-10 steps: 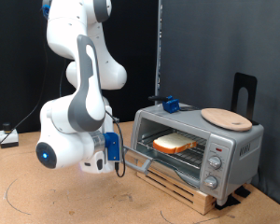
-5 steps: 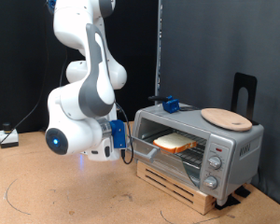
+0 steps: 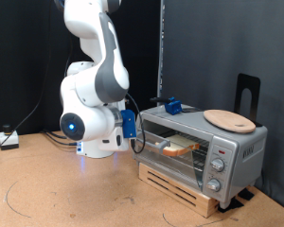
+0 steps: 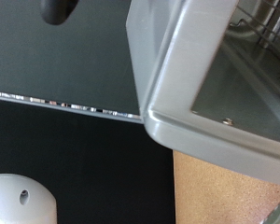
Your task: Make a piece of toast with the oven
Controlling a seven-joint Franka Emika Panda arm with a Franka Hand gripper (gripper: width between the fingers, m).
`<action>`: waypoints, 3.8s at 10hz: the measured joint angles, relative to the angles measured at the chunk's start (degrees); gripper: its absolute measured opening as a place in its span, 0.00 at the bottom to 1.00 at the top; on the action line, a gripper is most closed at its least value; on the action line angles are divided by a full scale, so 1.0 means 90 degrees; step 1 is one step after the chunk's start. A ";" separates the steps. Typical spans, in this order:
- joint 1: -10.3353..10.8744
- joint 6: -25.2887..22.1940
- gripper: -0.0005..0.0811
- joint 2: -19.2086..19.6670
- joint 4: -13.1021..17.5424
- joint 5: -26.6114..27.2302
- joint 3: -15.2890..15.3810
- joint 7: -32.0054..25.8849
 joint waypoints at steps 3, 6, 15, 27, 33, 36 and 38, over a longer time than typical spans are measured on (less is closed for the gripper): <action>0.0102 -0.0032 0.99 -0.0403 -0.0295 0.0138 0.0215 0.0193; 0.0343 0.0317 0.99 -0.0536 -0.0863 0.0516 0.0527 0.0580; 0.0007 0.0765 0.99 -0.1694 -0.1788 0.1511 0.0235 0.1137; -0.0787 0.0962 0.99 -0.1045 -0.0582 0.0938 -0.0681 0.1030; -0.0845 0.1389 0.99 -0.0508 -0.0093 0.2109 -0.0635 0.1871; -0.0753 0.1525 0.99 0.0039 0.0435 0.2475 -0.0446 0.2360; -0.0650 0.1651 0.99 0.0484 0.0927 0.2381 -0.0322 0.2380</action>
